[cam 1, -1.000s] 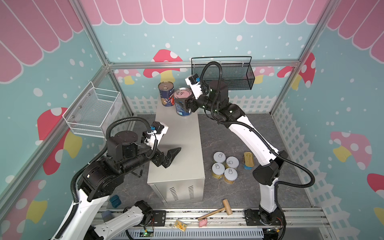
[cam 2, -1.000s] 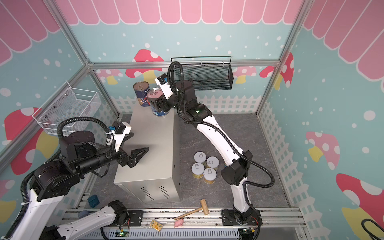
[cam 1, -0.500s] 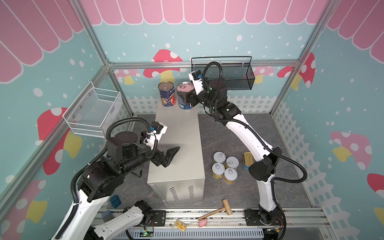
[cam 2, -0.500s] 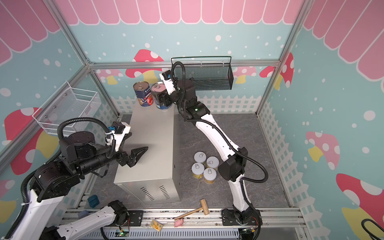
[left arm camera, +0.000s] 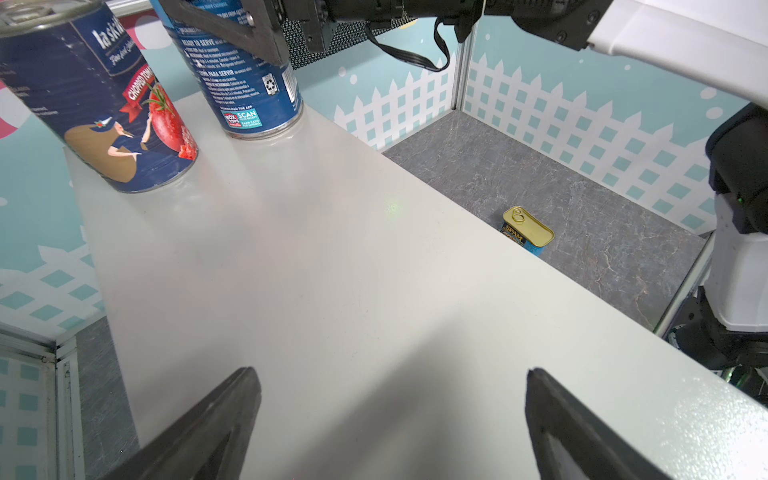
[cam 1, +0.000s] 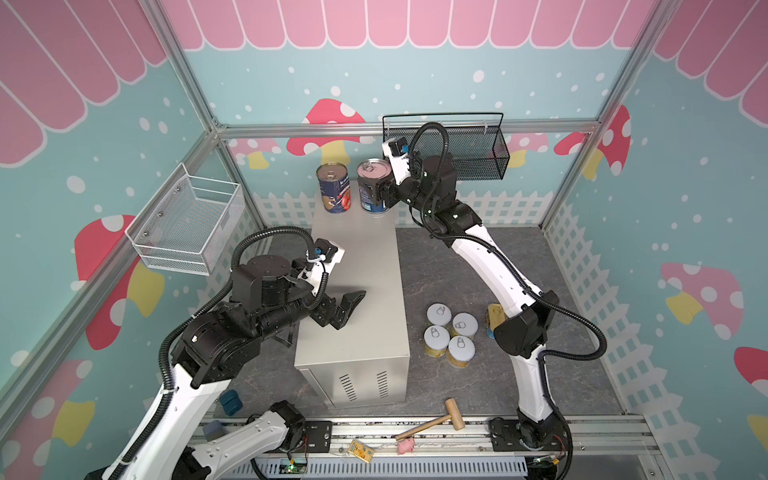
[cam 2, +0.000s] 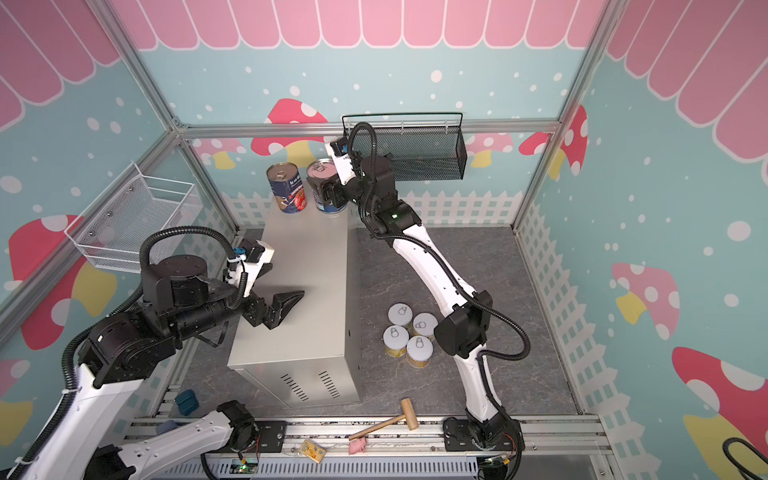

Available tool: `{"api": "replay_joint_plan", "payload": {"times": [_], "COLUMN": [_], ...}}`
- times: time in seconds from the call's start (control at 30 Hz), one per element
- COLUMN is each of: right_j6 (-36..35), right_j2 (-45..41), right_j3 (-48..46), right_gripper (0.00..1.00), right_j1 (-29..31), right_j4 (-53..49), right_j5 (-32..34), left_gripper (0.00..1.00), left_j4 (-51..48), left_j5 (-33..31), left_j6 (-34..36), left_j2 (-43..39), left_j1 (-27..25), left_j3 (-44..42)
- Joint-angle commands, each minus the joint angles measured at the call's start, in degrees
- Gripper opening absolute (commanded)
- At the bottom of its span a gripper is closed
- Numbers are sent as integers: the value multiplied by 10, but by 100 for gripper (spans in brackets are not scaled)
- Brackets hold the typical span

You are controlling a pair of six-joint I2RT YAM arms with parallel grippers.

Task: Place and organize the canned foods onto the counter
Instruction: 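Set the can down beside the tomato can with the right gripper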

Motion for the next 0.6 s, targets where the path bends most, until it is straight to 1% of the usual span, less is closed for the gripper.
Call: {"api": "replay_joint_plan", "payload": {"times": [0.0,0.37,0.57], "right_j6": [-3,19,23], "right_j2": [24,50,59], "right_j3": [3,27,33], "right_gripper": [67,66,65], "right_j1": [-6,-4,1], "right_j4": [-23,-5,9], "right_j5": [-16,-59,-71], "left_gripper": [99,99,99], "left_j4": [8,8,8], "left_j5": [-2,-5,-6], "left_j6": [15,15,16], "left_j2": [-2,-16,-19], "left_j1": [-3,-3,-3], "left_j3": [7,-1,-4]}}
